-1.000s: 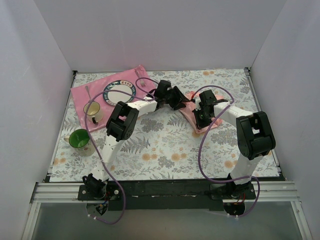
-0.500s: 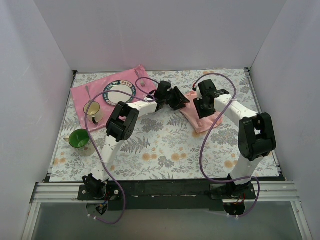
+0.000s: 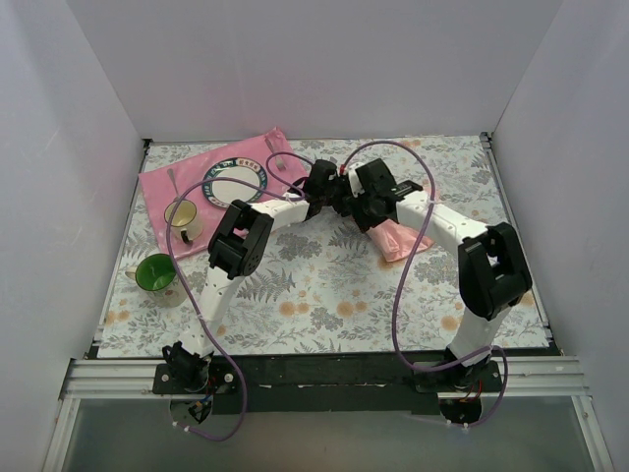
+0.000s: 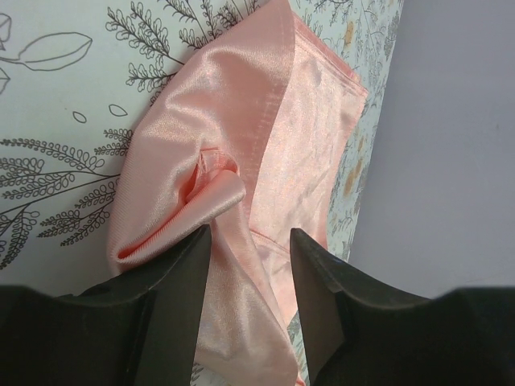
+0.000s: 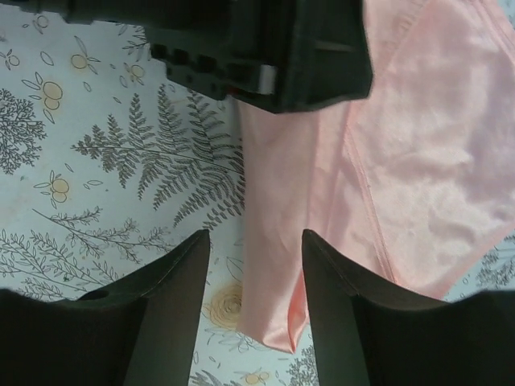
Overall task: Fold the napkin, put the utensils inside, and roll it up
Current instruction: Roll the napkin with the utensil
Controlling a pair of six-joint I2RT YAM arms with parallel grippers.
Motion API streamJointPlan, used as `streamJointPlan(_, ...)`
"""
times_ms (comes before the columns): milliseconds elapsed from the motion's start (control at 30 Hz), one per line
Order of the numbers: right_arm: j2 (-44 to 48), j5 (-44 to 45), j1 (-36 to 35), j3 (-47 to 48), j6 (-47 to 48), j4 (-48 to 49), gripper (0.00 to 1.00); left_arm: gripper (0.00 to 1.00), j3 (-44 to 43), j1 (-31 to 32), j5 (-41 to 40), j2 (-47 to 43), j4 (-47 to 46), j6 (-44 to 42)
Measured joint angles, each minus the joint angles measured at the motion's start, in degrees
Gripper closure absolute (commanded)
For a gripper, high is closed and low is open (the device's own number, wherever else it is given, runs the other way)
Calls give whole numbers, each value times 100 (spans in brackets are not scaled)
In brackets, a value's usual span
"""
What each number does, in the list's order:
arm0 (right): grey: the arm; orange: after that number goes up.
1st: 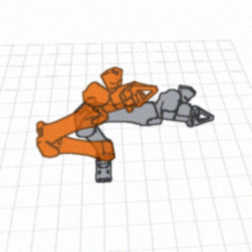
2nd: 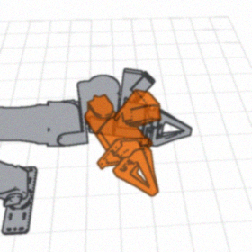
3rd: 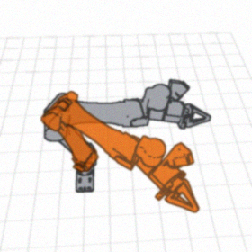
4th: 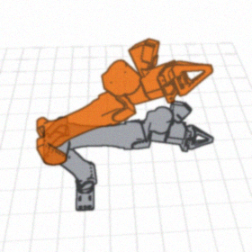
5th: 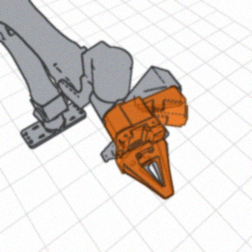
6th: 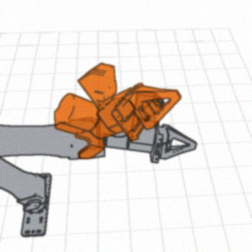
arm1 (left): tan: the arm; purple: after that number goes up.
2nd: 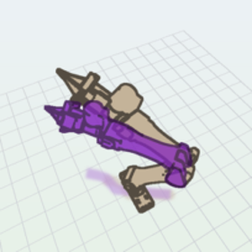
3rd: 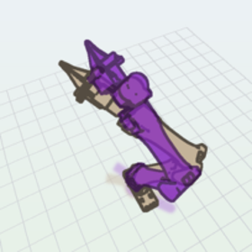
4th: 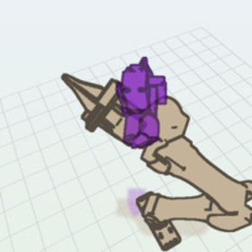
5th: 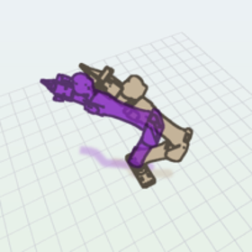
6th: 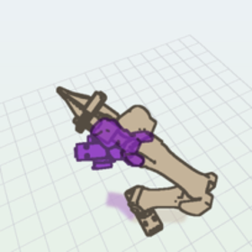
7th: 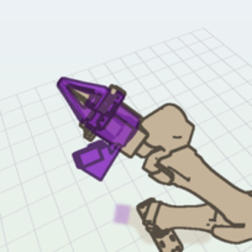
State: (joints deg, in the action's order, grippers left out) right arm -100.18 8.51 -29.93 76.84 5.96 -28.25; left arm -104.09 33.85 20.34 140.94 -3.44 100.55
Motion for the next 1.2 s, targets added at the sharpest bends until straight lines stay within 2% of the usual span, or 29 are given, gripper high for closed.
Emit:
streamJointPlan(233,-592,114,-243,-227,208,413,41,55,-17,0,22,0,35,2)
streamJointPlan(600,-763,651,-190,-511,328,612,44,54,-83,-15,120,0,175,-2)
streamJointPlan(800,-811,516,-20,-610,304,719,60,51,-107,-42,223,2,214,-24)
streamJointPlan(933,-807,212,186,-658,221,815,85,46,-107,-72,328,2,210,-24)
streamJointPlan(1033,-772,-105,297,-708,216,870,94,43,-118,-105,476,2,190,-24)
streamJointPlan(1200,-702,-881,595,-822,181,1012,99,38,-203,-192,728,-9,332,-98)
